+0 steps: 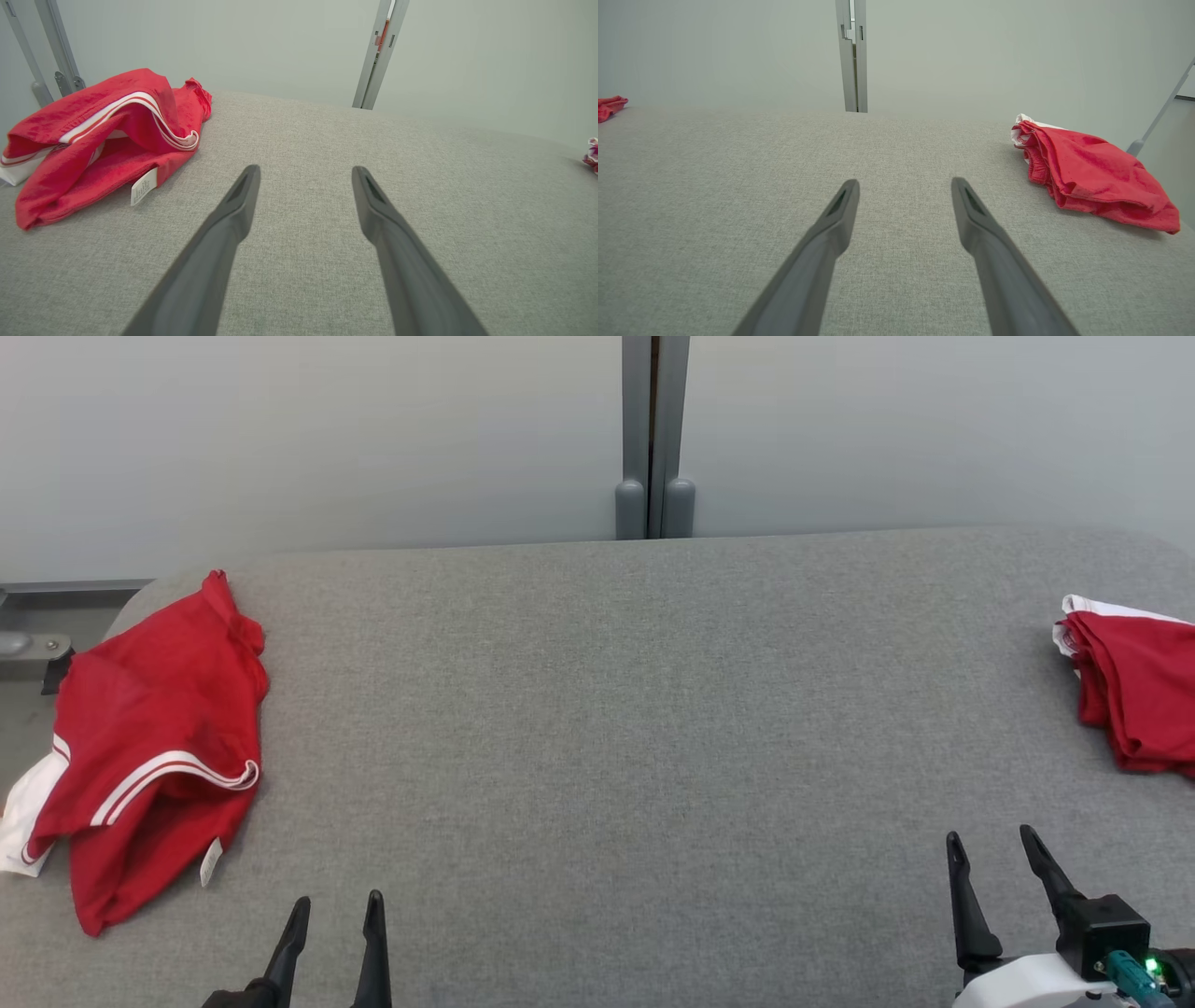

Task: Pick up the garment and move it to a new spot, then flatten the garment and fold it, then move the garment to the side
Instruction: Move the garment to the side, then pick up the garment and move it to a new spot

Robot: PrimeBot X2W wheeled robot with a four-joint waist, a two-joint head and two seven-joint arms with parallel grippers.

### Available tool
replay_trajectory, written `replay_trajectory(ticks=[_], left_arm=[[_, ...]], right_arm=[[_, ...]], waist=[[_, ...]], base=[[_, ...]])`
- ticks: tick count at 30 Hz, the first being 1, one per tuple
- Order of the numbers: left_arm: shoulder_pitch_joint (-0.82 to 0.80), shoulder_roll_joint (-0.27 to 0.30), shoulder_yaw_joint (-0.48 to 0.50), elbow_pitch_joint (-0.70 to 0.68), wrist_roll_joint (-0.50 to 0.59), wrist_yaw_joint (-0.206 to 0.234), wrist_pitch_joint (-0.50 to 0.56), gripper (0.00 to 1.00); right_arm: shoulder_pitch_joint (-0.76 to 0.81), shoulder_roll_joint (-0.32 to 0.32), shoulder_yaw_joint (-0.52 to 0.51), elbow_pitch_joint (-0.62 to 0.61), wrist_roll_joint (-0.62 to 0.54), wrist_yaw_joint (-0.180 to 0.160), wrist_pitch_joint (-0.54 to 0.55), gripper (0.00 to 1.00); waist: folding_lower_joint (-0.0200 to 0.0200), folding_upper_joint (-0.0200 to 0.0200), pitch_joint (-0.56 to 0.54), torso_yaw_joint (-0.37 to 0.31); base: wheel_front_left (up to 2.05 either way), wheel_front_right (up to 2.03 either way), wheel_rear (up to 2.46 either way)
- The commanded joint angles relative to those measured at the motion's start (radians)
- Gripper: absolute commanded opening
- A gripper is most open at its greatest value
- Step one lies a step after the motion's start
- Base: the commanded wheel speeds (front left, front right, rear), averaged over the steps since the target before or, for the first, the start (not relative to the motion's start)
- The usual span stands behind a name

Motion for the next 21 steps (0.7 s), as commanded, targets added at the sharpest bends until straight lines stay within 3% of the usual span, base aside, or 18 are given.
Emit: replay_trajectory(ticks=[1, 9, 21], left_arm=[[0.006, 0.002, 0.002, -0.001, -0.006, -0.003, 0.0, 1.0], [-0.013, 0.002, -0.008, -0.001, -0.001, -0.001, 0.0, 1.0], [0.026, 0.002, -0.009, 0.002, 0.027, 0.005, 0.0, 1.0]], right_arm=[[0.009, 0.0, 0.006, -0.001, 0.009, -0.001, -0.002, 1.0], [0.017, 0.0, 0.017, -0.011, 0.032, -0.001, -0.002, 1.0], [0.014, 0.0, 0.099, 0.0, 0.085, -0.001, -0.002, 1.0]], waist=[[0.0, 0.0, 0.0, 0.0], [0.0, 0.0, 0.001, 0.052], [0.0, 0.0, -0.028, 0.35]], base=[[0.0, 0.0, 0.0], [0.0, 0.0, 0.0], [0.0, 0.0, 0.0]])
